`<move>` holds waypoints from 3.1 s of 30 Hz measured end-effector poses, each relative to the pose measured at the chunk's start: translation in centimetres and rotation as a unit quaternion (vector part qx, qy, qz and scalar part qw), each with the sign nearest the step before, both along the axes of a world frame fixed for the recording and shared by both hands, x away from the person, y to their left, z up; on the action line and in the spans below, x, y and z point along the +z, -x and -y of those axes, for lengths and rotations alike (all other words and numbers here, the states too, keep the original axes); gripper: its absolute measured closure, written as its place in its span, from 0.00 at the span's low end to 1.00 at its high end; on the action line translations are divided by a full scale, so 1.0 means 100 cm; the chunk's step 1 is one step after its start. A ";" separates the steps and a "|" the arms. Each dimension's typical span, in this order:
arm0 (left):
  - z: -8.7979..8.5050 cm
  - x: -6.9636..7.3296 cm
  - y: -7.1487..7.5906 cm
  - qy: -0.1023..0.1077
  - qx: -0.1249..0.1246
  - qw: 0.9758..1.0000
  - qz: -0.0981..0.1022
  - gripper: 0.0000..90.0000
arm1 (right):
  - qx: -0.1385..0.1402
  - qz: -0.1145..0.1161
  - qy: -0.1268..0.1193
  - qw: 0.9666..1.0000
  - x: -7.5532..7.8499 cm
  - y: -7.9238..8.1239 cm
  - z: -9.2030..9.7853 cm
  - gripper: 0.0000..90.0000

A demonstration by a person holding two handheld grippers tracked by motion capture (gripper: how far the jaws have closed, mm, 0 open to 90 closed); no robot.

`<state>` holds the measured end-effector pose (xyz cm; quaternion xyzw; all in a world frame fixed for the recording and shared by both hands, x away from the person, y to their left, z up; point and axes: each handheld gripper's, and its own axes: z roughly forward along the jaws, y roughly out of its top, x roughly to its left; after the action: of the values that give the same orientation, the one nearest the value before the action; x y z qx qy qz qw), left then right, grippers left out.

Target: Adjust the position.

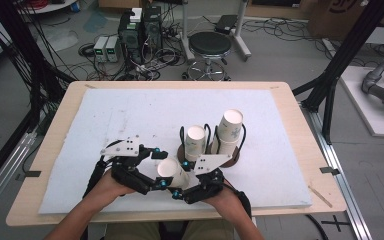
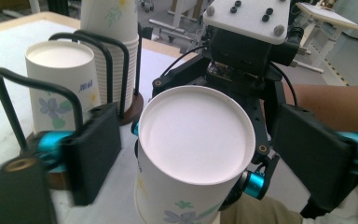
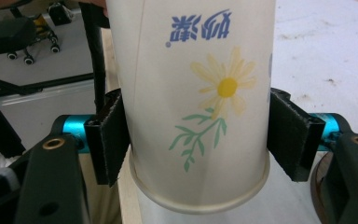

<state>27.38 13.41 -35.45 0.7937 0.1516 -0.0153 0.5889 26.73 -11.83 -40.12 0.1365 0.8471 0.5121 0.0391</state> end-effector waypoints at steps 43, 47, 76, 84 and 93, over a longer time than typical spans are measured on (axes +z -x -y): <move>-0.017 0.003 0.001 -0.107 -0.028 0.994 0.027 0.23 | 0.100 0.057 0.256 0.960 0.050 -0.017 -0.041 0.34; -0.014 0.003 0.000 -0.117 -0.032 0.992 0.026 0.25 | 0.106 0.054 0.279 0.953 0.051 -0.015 -0.046 0.34; -0.025 -0.005 -0.004 -0.068 -0.034 0.997 0.010 0.41 | 0.067 0.033 0.174 0.982 0.055 -0.011 -0.024 0.21; -0.034 -0.010 -0.005 -0.029 -0.029 0.999 0.019 0.41 | 0.048 0.044 0.086 0.994 0.055 -0.009 -0.004 0.21; -0.043 -0.019 -0.005 0.000 -0.015 1.000 0.028 0.41 | 0.017 0.043 0.020 0.999 0.043 -0.005 0.010 0.21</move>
<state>27.92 17.71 -37.35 0.7959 0.1234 -0.0023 0.5927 27.22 -12.80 -35.84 0.0993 0.8566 0.5014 0.0698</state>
